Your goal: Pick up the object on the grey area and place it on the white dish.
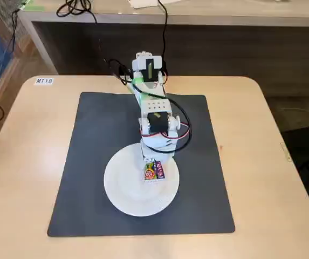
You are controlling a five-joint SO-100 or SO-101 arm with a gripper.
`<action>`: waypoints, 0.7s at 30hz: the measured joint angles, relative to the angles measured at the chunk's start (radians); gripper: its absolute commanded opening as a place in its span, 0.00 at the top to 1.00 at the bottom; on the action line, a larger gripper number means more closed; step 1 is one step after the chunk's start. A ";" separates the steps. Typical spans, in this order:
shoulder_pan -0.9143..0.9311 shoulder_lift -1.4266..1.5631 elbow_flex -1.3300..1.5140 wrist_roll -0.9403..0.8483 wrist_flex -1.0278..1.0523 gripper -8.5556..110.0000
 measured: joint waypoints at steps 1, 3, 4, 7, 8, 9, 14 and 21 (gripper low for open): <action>0.000 -0.006 -0.008 0.000 0.000 0.68; 0.000 -0.020 -0.032 0.000 -0.005 0.64; 0.002 -0.025 -0.041 0.000 -0.005 0.63; 0.002 -0.028 -0.051 0.000 -0.006 0.60; 0.002 -0.028 -0.052 0.000 -0.006 0.59; 0.002 -0.028 -0.054 0.000 -0.006 0.58; -0.009 -0.028 -0.055 0.000 -0.006 0.56; -0.009 0.083 -0.055 -0.089 0.002 0.65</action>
